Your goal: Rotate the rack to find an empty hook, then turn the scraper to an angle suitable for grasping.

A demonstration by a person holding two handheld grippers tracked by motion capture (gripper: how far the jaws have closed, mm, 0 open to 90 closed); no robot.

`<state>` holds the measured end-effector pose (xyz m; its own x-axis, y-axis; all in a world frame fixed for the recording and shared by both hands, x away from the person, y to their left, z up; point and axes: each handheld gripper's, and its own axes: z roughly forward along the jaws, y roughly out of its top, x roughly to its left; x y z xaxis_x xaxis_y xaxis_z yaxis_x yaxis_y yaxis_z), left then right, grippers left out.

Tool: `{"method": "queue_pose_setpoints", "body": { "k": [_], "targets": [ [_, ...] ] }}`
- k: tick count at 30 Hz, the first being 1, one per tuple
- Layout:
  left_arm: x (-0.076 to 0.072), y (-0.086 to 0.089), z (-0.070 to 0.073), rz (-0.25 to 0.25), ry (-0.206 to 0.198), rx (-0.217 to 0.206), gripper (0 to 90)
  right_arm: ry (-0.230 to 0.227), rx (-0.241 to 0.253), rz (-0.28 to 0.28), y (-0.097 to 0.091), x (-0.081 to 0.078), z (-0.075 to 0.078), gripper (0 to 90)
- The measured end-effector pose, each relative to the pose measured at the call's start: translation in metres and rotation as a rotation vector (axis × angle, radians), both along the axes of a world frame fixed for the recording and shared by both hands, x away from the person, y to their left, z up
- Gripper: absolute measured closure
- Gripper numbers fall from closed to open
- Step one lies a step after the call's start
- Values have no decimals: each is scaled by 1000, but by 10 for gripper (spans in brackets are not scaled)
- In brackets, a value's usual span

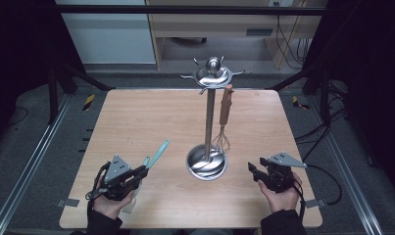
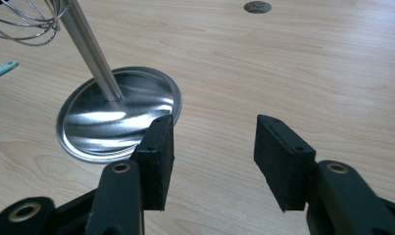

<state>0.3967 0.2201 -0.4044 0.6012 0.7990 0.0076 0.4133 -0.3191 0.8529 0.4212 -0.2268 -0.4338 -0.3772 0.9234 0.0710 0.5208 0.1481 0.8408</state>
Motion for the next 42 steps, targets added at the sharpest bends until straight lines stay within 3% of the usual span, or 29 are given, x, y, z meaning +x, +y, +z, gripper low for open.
{"method": "queue_pose_setpoints", "body": {
  "k": [10, 21, 28, 42],
  "targets": [
    [-11, 2, 24, -6, -101, -51, 814, -2, -4, -6, -1, 1, 0, 493],
    [-20, 5, 47, 0, -169, -116, 814, 0, -8, -5, -1, 1, 0, 490],
    [-28, 2, 66, -20, -229, -145, 814, -1, 0, -6, -1, 0, 0, 490],
    [-32, -10, 94, -61, -311, -196, 814, 1, -5, -8, -2, 1, -1, 490]
  ]
}}
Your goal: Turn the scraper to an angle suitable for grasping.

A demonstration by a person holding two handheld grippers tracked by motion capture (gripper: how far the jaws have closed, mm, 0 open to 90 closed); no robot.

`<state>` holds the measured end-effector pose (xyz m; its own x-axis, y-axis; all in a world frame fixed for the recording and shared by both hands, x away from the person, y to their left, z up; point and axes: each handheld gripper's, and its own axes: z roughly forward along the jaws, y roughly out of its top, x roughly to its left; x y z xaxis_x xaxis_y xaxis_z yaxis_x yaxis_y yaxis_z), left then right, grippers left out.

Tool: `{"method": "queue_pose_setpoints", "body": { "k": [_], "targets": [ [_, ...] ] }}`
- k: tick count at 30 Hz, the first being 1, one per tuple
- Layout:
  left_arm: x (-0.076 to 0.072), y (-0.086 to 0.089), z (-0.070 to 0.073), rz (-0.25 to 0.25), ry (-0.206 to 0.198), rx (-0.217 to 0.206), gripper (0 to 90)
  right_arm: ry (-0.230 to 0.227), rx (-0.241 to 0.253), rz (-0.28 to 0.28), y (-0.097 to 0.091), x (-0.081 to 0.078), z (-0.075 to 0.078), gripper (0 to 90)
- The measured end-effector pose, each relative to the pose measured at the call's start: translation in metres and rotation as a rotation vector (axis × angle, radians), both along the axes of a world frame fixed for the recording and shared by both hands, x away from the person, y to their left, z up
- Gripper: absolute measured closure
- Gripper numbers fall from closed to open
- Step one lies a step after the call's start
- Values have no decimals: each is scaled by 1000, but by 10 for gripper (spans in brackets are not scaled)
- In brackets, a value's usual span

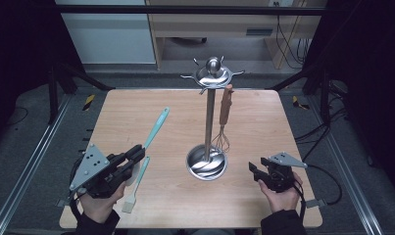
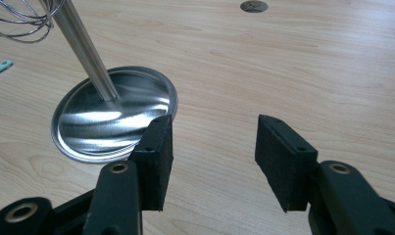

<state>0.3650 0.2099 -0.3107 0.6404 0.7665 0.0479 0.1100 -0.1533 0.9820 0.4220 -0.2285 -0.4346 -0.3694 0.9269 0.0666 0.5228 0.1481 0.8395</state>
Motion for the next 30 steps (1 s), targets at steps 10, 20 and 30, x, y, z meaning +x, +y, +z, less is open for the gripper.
{"method": "queue_pose_setpoints", "body": {
  "k": [10, 20, 30],
  "targets": [
    [-2, -17, 14, -38, -60, -24, 814, 0, 1, 1, 0, 0, 0, 490],
    [-5, -28, 23, -60, -77, -41, 814, 0, 2, 2, 0, 0, 0, 490],
    [-11, -34, 37, -79, -116, -51, 814, -2, 5, 2, 0, 0, 1, 490]
  ]
}}
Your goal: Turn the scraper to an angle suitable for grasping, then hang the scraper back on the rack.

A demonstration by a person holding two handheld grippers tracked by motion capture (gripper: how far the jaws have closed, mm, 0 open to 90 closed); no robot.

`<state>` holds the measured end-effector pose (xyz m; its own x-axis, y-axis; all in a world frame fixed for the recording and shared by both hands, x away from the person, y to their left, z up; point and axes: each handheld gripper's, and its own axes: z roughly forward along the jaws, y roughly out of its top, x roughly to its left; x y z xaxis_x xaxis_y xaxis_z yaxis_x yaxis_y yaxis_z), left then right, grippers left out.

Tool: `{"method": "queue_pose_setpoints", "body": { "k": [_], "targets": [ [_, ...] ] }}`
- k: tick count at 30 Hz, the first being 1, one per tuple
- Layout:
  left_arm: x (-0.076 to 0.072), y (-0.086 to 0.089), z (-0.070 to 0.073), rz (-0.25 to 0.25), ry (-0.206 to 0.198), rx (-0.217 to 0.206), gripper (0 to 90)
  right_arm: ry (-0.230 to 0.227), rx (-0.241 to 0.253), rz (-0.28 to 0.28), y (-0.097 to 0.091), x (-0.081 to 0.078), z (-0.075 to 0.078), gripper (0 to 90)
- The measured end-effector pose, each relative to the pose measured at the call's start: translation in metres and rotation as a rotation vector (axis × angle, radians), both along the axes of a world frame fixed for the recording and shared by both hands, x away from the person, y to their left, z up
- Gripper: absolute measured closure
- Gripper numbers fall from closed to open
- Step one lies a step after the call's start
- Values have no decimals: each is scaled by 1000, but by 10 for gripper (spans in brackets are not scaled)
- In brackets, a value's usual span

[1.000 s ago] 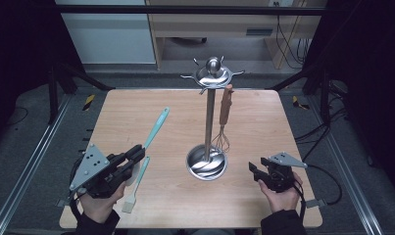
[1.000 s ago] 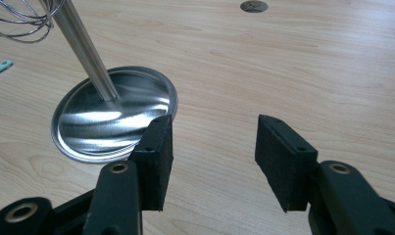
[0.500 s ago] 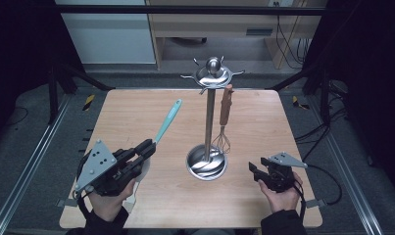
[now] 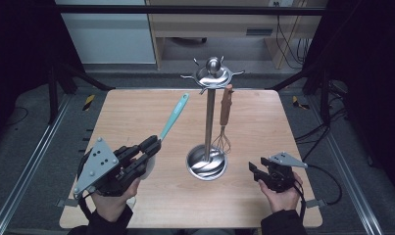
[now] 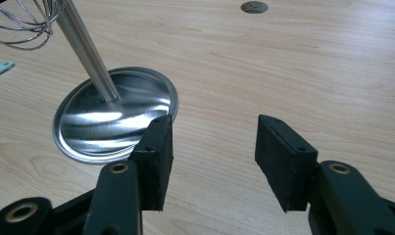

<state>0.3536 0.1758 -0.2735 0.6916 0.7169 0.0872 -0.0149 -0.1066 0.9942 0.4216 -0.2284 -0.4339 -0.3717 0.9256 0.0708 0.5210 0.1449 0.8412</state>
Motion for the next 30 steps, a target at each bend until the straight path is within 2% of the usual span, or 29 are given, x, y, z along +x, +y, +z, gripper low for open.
{"method": "queue_pose_setpoints", "body": {
  "k": [12, 30],
  "targets": [
    [0, -9, 8, -22, -11, 4, 814, 0, -3, -13, -1, 2, 0, 492],
    [6, -21, 11, -17, -8, 35, 814, 3, 1, -13, -2, 2, 0, 493]
  ]
}}
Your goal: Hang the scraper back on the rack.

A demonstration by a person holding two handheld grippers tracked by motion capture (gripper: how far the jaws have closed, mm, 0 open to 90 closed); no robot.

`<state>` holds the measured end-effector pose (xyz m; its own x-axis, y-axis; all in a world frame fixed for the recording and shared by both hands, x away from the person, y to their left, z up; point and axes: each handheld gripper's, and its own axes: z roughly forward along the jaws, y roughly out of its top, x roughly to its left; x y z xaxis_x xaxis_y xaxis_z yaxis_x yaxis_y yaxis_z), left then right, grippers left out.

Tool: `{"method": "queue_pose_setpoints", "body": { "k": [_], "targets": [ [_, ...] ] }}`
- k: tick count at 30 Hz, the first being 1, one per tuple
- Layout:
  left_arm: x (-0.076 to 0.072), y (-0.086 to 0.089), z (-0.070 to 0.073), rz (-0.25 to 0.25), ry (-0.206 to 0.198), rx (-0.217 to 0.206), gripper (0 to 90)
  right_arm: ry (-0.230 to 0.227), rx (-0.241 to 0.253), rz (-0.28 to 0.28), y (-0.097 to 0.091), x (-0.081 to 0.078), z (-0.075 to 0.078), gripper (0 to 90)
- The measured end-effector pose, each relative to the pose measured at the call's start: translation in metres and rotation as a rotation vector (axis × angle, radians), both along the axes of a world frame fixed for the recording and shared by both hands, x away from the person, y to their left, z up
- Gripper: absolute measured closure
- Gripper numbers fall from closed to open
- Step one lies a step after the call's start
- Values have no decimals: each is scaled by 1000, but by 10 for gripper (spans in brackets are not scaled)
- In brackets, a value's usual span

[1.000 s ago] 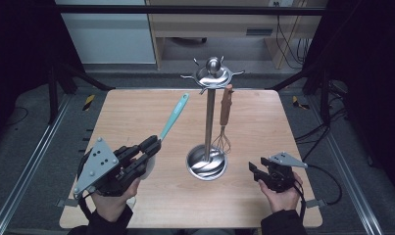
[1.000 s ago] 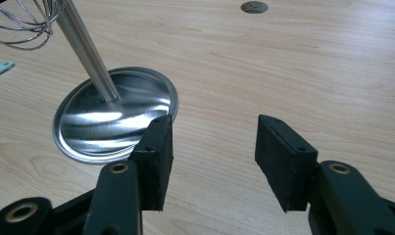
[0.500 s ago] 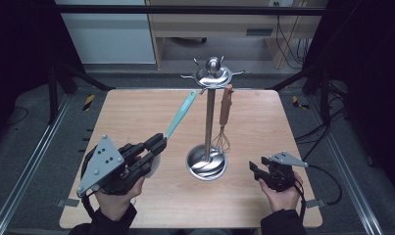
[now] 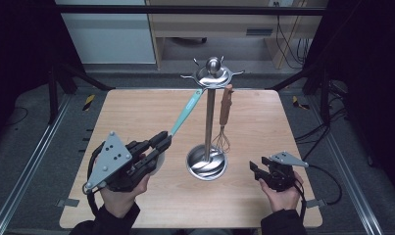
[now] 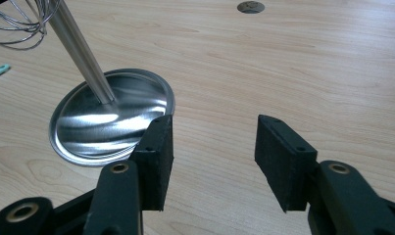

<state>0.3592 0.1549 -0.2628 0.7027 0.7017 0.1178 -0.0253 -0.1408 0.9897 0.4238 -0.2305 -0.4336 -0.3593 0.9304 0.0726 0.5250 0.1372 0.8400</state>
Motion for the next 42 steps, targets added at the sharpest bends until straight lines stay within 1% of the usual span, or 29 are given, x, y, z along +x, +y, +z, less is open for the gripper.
{"method": "queue_pose_setpoints", "body": {
  "k": [7, 11, 17, 21, 27, 34, 42],
  "targets": [
    [2, -3, -1, 13, 0, 16, 814, 1, 1, 0, 0, 0, 0, 493],
    [3, -6, -2, 21, 4, 27, 814, -4, -8, 3, 0, 1, -1, 493],
    [5, -11, -5, 37, 6, 39, 814, 1, 1, 6, 1, -1, 0, 493],
    [7, -15, -7, 44, 15, 49, 813, -3, -9, 10, 1, 0, 0, 493],
    [14, -22, -12, 54, 33, 66, 812, -3, -9, 12, 1, 0, 0, 493],
    [19, -28, -16, 64, 53, 72, 812, -3, -8, 11, 1, 0, 0, 493],
    [27, -36, -20, 76, 72, 70, 812, -3, -9, 12, 1, 0, -1, 493]
  ]
}}
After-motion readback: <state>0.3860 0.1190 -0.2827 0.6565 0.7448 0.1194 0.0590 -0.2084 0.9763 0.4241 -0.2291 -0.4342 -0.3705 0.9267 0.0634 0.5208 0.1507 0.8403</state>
